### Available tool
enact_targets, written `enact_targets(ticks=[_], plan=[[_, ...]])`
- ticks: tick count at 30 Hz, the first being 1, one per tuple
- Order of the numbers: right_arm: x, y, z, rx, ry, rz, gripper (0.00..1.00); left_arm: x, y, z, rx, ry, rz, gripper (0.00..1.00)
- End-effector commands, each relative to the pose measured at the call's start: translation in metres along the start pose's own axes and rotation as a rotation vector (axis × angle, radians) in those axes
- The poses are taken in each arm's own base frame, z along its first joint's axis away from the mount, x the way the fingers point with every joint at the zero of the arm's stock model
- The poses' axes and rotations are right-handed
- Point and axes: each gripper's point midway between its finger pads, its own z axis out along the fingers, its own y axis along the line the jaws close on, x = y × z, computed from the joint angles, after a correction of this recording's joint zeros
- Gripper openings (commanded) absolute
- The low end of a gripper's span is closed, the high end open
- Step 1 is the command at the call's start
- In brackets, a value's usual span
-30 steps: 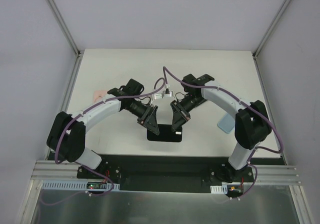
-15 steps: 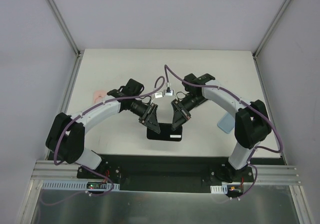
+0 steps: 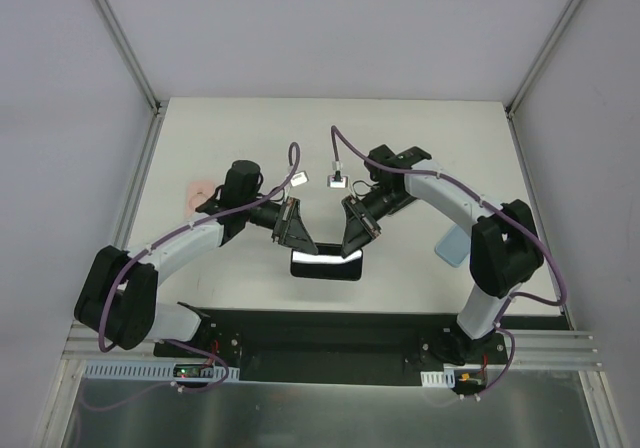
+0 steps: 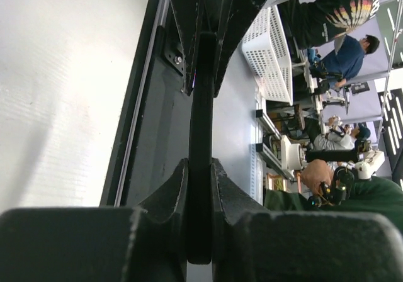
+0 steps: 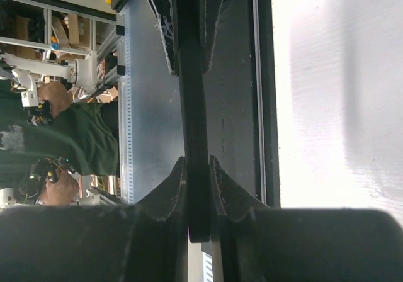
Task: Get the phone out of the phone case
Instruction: Adjust the phone.
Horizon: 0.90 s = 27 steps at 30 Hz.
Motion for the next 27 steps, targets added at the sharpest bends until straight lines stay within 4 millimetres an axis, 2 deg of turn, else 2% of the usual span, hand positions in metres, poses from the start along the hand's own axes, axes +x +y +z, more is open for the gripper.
enact_targets(ticks=[1,2,4,6,7,8,9,10,11,12,13,14,15,17,18,19,21,22,24,25,27], plan=[[-0.016,0.013,-0.002,-0.038,-0.051,-0.042,0.01,-0.009,-0.020,-0.001,0.051,-0.016,0.070,0.00],[-0.016,0.012,-0.003,-0.039,-0.056,-0.030,0.01,-0.009,-0.020,-0.001,0.050,-0.021,0.076,0.00],[-0.021,0.006,-0.005,-0.032,-0.080,-0.014,0.10,-0.013,-0.019,-0.002,0.042,-0.046,0.073,0.00],[-0.021,0.002,-0.004,-0.036,-0.097,0.048,0.11,-0.017,-0.016,-0.003,0.025,-0.079,0.038,0.00],[-0.029,-0.008,-0.004,-0.007,-0.128,0.015,0.18,-0.019,-0.010,-0.005,0.012,-0.100,0.014,0.00],[-0.025,-0.017,-0.002,0.010,-0.136,0.065,0.40,-0.023,-0.005,-0.006,0.004,-0.124,0.011,0.00],[-0.026,-0.022,-0.001,0.028,-0.154,0.157,0.48,-0.029,-0.001,-0.007,-0.013,-0.156,-0.033,0.00],[-0.036,-0.035,-0.006,0.067,-0.202,0.136,0.53,-0.030,0.008,-0.010,-0.030,-0.181,-0.071,0.00],[-0.031,-0.043,-0.004,0.075,-0.218,0.181,0.64,-0.033,0.014,-0.010,-0.035,-0.202,-0.081,0.00],[-0.034,-0.045,-0.005,0.077,-0.244,0.258,0.70,-0.036,0.019,-0.010,-0.047,-0.222,-0.138,0.00],[-0.044,-0.055,-0.012,0.116,-0.297,0.228,0.76,-0.038,0.028,-0.010,-0.071,-0.248,-0.170,0.00],[-0.044,-0.061,-0.014,0.137,-0.320,0.249,0.86,-0.039,0.037,-0.009,-0.086,-0.259,-0.221,0.00],[-0.041,-0.066,-0.013,0.146,-0.338,0.330,0.89,-0.040,0.043,-0.008,-0.100,-0.272,-0.246,0.00],[-0.049,-0.077,-0.022,0.198,-0.403,0.334,0.93,-0.041,0.058,-0.008,-0.132,-0.308,-0.312,0.00],[-0.043,-0.083,-0.021,0.212,-0.417,0.371,0.95,-0.044,0.061,-0.009,-0.134,-0.324,-0.313,0.00],[-0.054,-0.085,-0.027,0.224,-0.481,0.384,0.96,-0.043,0.067,-0.010,-0.146,-0.341,-0.336,0.00],[-0.059,-0.084,-0.033,0.238,-0.544,0.390,1.00,-0.046,0.076,-0.015,-0.158,-0.390,-0.373,0.00],[-0.060,-0.090,-0.035,0.263,-0.592,0.423,0.96,-0.048,0.078,-0.017,-0.156,-0.409,-0.376,0.00],[-0.062,-0.088,-0.040,0.291,-0.651,0.438,0.96,-0.053,0.079,-0.024,-0.144,-0.457,-0.397,0.00],[-0.058,-0.098,-0.042,0.334,-0.698,0.463,0.96,-0.054,0.079,-0.025,-0.137,-0.465,-0.394,0.00],[-0.060,-0.094,-0.050,0.362,-0.779,0.508,0.96,-0.055,0.080,-0.030,-0.137,-0.479,-0.416,0.00]])
